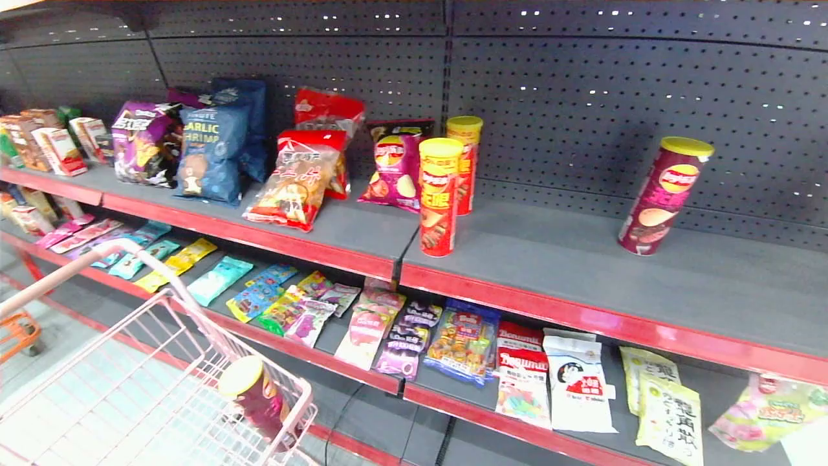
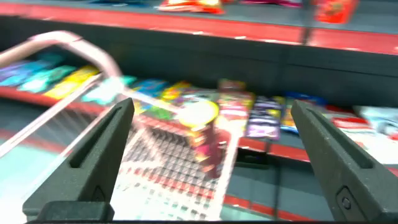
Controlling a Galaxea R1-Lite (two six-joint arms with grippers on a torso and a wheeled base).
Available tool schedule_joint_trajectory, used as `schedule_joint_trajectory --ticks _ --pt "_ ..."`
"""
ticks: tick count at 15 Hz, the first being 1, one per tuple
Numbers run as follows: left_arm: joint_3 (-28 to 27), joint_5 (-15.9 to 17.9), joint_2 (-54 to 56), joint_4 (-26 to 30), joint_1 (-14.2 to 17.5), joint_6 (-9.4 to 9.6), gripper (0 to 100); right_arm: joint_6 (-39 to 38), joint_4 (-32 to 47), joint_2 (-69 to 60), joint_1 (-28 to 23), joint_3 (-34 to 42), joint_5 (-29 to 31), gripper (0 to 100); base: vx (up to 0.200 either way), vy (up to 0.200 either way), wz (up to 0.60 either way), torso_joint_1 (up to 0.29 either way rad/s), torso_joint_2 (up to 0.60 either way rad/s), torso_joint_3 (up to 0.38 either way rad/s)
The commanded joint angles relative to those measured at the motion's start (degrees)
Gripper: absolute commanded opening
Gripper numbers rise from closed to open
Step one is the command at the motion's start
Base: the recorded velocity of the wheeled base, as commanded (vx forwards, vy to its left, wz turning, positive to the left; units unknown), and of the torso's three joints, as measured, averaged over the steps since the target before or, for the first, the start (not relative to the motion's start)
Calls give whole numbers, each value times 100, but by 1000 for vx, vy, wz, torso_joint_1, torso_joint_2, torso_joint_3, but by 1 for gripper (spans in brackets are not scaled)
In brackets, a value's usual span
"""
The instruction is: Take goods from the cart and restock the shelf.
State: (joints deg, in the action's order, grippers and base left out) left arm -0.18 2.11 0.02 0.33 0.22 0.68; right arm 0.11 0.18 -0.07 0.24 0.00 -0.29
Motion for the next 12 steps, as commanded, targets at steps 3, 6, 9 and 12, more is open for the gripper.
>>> schedule_joint_trajectory --ticks 3,6,9,12 --pt "1 0 -2 2 4 2 100 -2 -1 7 2 0 -6 100 0 0 600 6 5 2" --pt "1 0 -2 2 4 2 100 -11 -1 7 2 0 -6 100 0 0 200 1 -1 1" --pt "1 0 -2 2 4 2 100 -29 -9 7 2 0 -6 100 0 0 0 -72 179 106" --pt "1 0 -2 2 4 2 100 -29 -9 7 2 0 -6 100 0 0 0 -142 341 193"
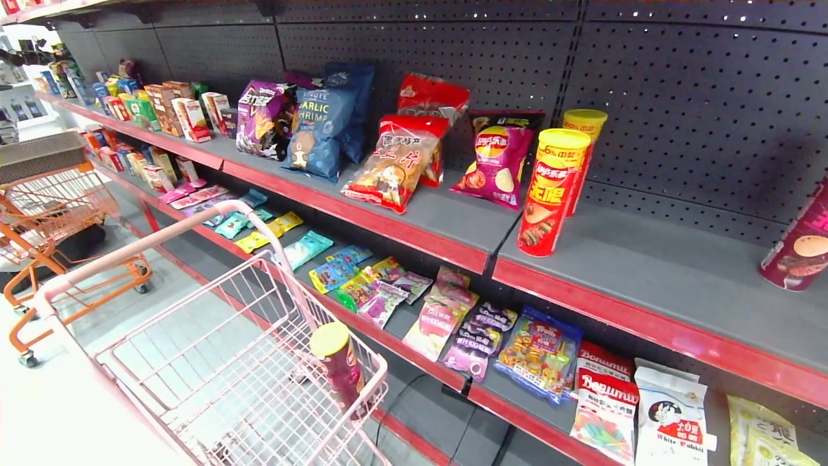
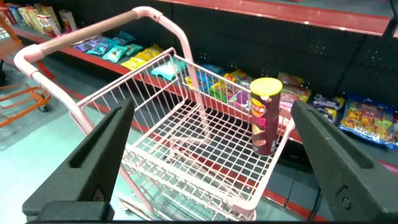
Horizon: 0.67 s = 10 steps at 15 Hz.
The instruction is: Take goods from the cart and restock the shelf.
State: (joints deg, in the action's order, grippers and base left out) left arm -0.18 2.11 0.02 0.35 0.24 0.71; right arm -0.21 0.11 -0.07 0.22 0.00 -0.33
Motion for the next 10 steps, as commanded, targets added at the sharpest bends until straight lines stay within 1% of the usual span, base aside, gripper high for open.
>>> schedule_joint_trajectory --ticks 1,7,10 --pt "1 0 -2 0 2 0 100 3 -2 7 4 0 -2 100 0 0 0 -159 364 203" --pt "1 0 -2 0 2 0 100 -6 -2 7 4 0 -2 100 0 0 0 -156 380 228" --pt "-8 9 -2 0 2 17 100 -6 -2 7 4 0 -2 100 0 0 0 -198 505 312"
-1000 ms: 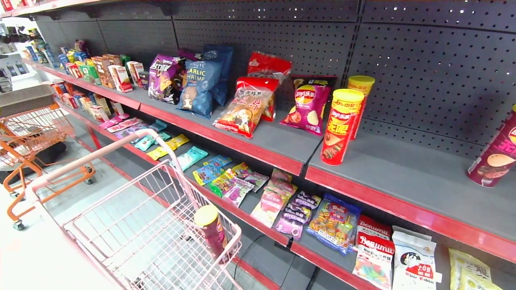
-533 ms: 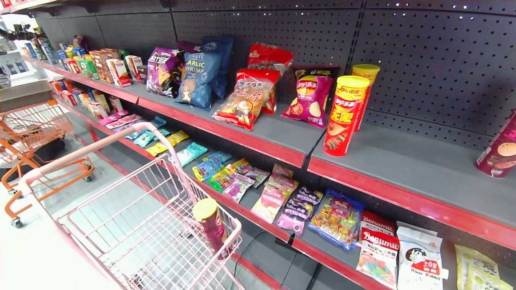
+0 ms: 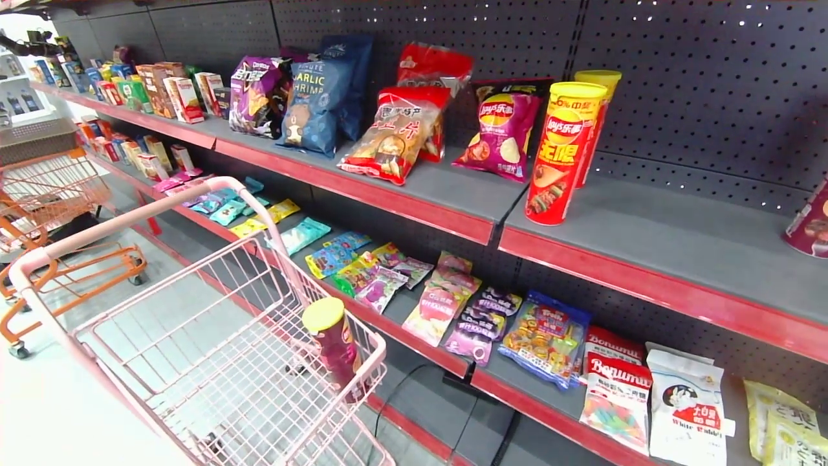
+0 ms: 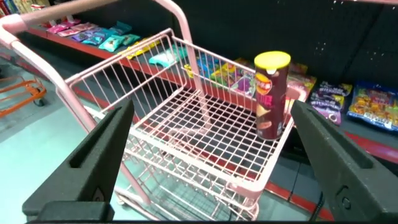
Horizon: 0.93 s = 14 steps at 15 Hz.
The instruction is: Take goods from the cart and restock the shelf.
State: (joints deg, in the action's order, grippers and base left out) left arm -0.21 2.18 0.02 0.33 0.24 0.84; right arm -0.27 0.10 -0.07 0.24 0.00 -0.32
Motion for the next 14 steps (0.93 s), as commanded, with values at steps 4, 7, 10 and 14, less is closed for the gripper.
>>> schedule_joint_trajectory --ticks 4,7,10,14 --pt "3 2 -2 2 2 -5 100 0 -1 7 2 0 -3 100 0 0 0 -195 547 343" --pt "-6 2 -11 2 2 -5 100 9 8 7 2 0 5 100 0 0 0 -157 468 307" --pt "-1561 -42 -1417 20 2 -84 100 27 8 7 2 0 -3 100 0 0 0 -36 121 84" --pt "-3398 -420 -5390 -314 -7 -708 100 36 8 7 2 0 -3 100 0 0 0 0 0 0"
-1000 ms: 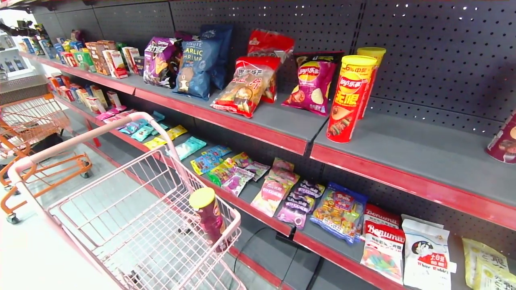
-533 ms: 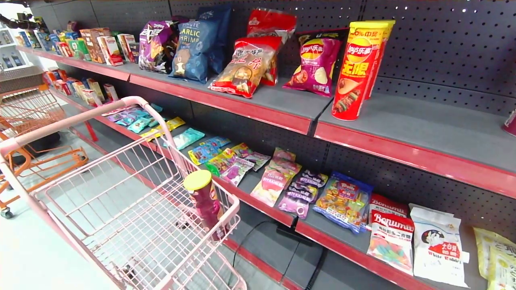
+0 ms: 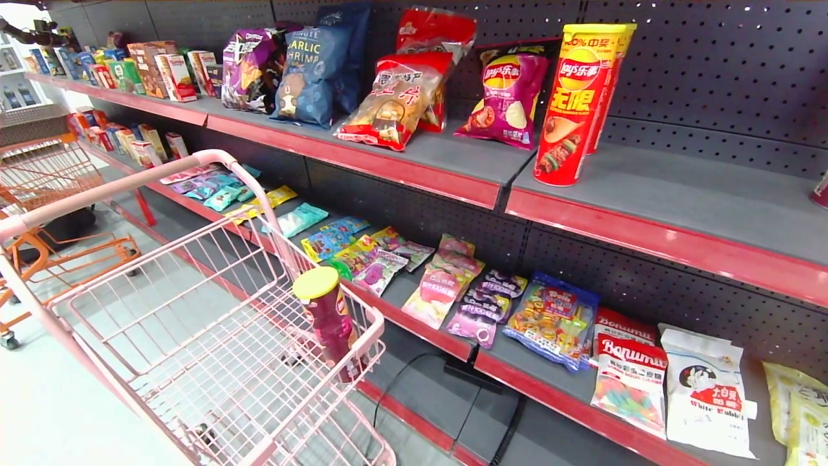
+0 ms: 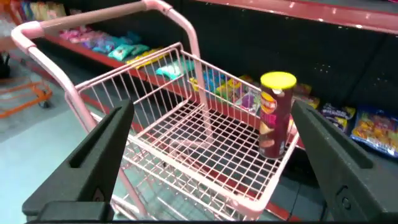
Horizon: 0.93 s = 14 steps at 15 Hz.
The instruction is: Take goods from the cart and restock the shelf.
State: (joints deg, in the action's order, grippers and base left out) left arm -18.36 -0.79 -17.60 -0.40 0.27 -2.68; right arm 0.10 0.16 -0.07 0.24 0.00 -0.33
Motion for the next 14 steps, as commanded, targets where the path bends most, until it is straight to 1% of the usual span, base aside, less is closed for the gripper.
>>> schedule_joint_trajectory --ticks 1,2,3,4,5,6,7,8,9,10,11,12,13,14 --pt "-1583 484 -4251 -593 -9 -347 100 -1 2 7 2 0 -2 100 0 0 0 0 0 0" --pt "-1565 1187 -4805 -1023 26 -329 100 8 2 7 2 0 -2 100 0 0 0 0 0 0" --pt "-1592 1600 -5359 -1348 131 -224 100 8 2 7 2 0 -2 100 0 0 0 0 0 0" --pt "-1574 1855 -5825 -1665 167 57 100 -1 2 7 2 0 -2 100 0 0 0 0 0 0" --pt "-1574 2118 -6273 -1902 175 295 100 8 2 7 2 0 -2 100 0 0 0 0 0 0" --pt "-1565 2461 -6668 -2139 167 462 100 8 2 7 2 0 -2 100 0 0 0 0 0 0" --pt "-1557 2505 -6721 -2183 167 497 100 8 2 7 2 0 -2 100 0 0 0 0 0 0" --pt "-1557 2804 -7336 -2394 123 927 100 8 2 7 2 0 -2 100 0 0 0 0 0 0" --pt "-1557 2953 -7547 -2465 114 1217 100 8 2 7 2 0 -2 100 0 0 0 0 0 0" --pt "-1565 3472 -7872 -2561 123 1674 100 8 2 7 2 0 -2 100 0 0 0 0 0 0" --pt "-1574 3639 -8013 -2570 123 1903 100 8 2 7 2 0 -2 100 0 0 0 0 0 0" --pt "-1574 3788 -8356 -2667 158 2334 100 8 2 7 2 0 -2 100 0 0 0 0 0 0" --pt "-1557 3902 -8620 -2974 167 2474 100 8 2 7 2 0 -2 100 0 0 0 0 0 0" --pt "-1530 4043 -8874 -3449 140 2474 100 8 2 7 2 0 -2 100 0 0 0 0 0 0"
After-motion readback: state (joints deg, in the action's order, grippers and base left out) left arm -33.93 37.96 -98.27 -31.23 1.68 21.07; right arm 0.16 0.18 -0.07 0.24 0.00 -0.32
